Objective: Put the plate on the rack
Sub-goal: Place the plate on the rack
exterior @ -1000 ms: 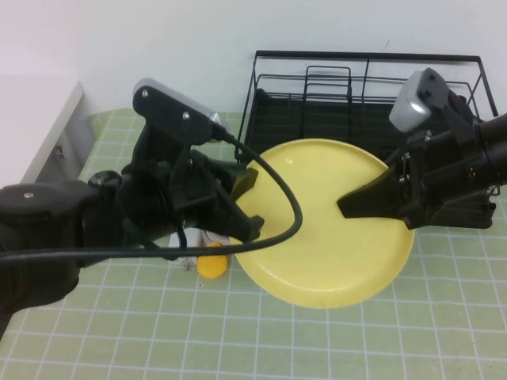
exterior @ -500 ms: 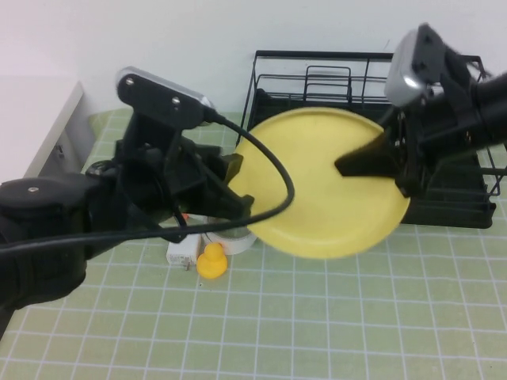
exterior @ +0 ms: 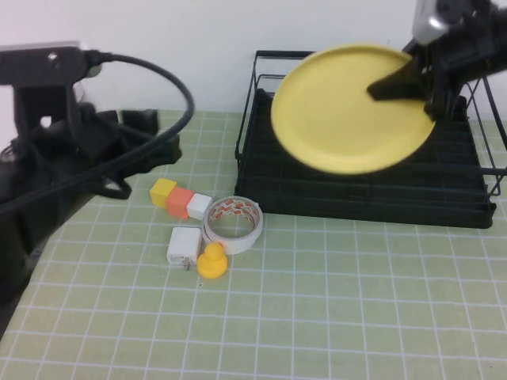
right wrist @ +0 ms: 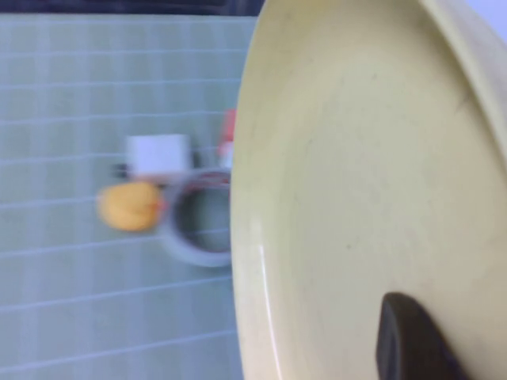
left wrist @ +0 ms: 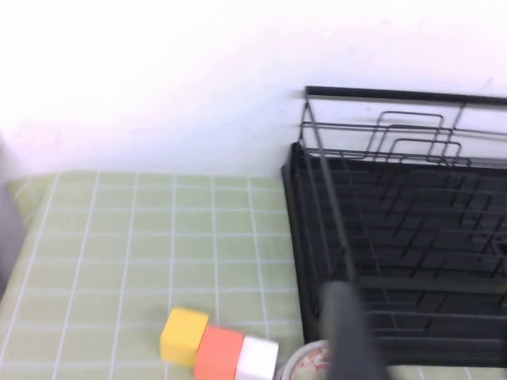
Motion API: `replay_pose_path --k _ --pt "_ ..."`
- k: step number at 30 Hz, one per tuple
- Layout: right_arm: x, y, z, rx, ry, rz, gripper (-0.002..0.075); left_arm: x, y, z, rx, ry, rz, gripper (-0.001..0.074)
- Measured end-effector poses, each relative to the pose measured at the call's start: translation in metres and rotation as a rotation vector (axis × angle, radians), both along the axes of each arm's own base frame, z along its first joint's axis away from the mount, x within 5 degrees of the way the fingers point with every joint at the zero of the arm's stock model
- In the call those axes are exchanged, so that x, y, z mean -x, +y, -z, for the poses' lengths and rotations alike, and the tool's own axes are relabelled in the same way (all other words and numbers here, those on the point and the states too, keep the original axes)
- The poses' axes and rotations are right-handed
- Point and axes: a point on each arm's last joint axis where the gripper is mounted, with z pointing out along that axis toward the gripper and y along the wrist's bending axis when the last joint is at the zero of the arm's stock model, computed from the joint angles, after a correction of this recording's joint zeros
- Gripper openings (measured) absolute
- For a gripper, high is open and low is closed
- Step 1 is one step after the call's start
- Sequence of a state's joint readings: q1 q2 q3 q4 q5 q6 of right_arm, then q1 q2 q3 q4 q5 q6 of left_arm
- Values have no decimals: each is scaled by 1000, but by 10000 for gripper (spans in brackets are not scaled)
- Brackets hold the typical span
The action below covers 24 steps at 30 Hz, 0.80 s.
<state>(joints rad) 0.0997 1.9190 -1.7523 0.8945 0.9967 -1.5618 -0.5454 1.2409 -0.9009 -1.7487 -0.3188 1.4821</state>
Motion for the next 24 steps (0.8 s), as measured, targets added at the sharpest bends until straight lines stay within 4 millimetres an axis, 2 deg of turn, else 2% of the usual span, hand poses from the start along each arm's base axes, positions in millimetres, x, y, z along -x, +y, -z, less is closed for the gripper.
replay_pose_path --k 3,6,10,15,19,24 --pt "-23 -12 -3 1 -54 14 146 6 4 9 15 30 -18 139" --pt "-45 -21 -3 -23 -96 32 146 13 7 27 61 91 -27 41" --pt "-75 -31 3 -87 -149 33 146 35 -3 59 221 242 129 8" --pt "-103 -33 15 -167 -224 8 146 74 -25 89 346 441 512 1" --pt "-119 -33 23 -194 -289 15 146 93 -31 97 402 527 671 0" --pt "-131 -33 38 -221 -317 36 146 97 -32 97 409 536 707 0"
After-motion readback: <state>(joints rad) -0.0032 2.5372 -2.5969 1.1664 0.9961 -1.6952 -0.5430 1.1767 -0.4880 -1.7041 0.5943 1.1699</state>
